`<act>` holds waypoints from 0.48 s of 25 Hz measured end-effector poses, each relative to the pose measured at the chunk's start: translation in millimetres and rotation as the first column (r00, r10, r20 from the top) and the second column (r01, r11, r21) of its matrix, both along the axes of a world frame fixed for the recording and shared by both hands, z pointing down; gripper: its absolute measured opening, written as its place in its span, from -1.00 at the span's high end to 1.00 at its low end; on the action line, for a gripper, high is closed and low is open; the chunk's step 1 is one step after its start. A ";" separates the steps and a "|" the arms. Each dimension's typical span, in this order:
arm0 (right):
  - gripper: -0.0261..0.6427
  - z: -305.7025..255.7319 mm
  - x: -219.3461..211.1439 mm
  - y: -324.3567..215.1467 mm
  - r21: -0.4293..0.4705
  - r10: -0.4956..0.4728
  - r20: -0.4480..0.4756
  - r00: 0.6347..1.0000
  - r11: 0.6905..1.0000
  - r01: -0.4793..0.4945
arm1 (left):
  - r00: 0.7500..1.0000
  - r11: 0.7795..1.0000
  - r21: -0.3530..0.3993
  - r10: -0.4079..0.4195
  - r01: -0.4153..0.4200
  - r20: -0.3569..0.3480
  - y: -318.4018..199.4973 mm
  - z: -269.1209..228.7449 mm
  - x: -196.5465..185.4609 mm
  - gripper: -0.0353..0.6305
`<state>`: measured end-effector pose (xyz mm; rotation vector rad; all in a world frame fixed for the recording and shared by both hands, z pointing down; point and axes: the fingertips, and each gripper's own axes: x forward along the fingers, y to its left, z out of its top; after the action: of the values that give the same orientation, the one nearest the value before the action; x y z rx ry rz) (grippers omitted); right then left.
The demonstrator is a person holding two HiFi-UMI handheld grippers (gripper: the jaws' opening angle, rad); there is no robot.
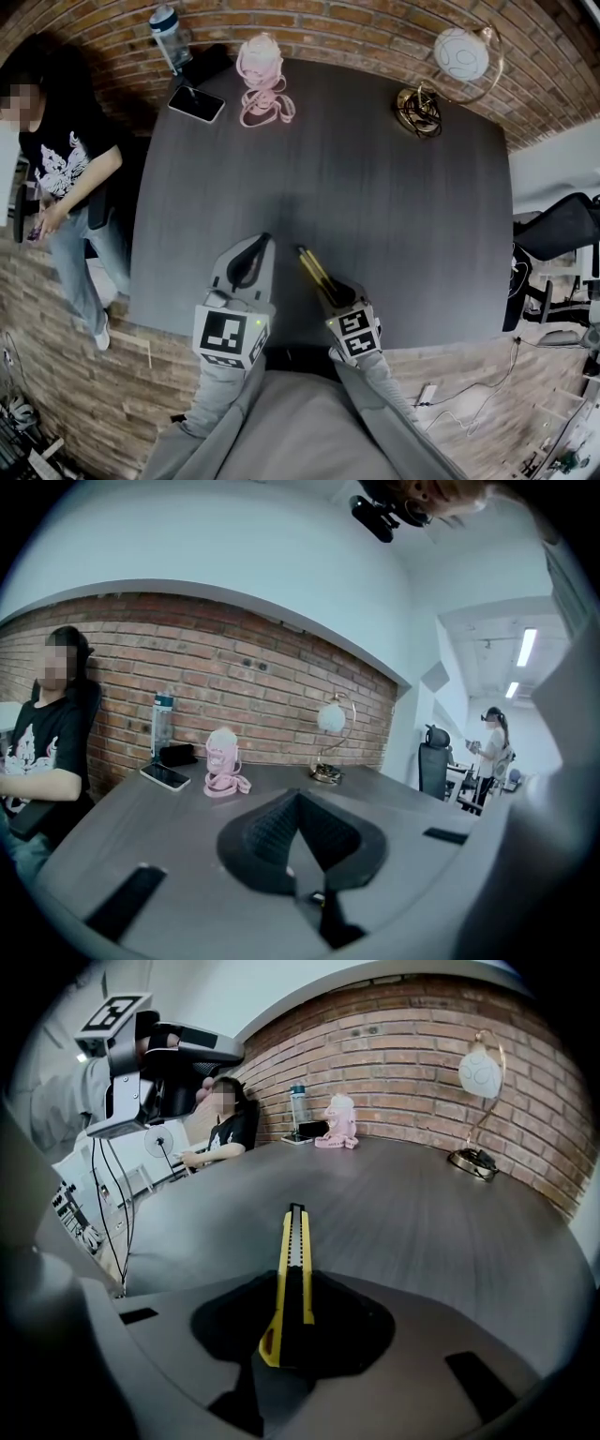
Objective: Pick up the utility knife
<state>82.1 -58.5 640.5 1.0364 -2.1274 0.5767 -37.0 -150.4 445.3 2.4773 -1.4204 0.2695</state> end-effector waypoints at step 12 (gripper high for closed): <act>0.54 -47.0 11.1 -35.3 0.116 0.075 0.083 0.994 0.990 -0.084 | 1.000 0.999 0.044 -0.025 0.025 0.006 -5.2 -18.9 -5.7 0.83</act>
<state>93.3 -93.8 593.5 1.1870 -2.2194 0.5415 -42.7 -155.6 426.4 2.4936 -1.4744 0.2436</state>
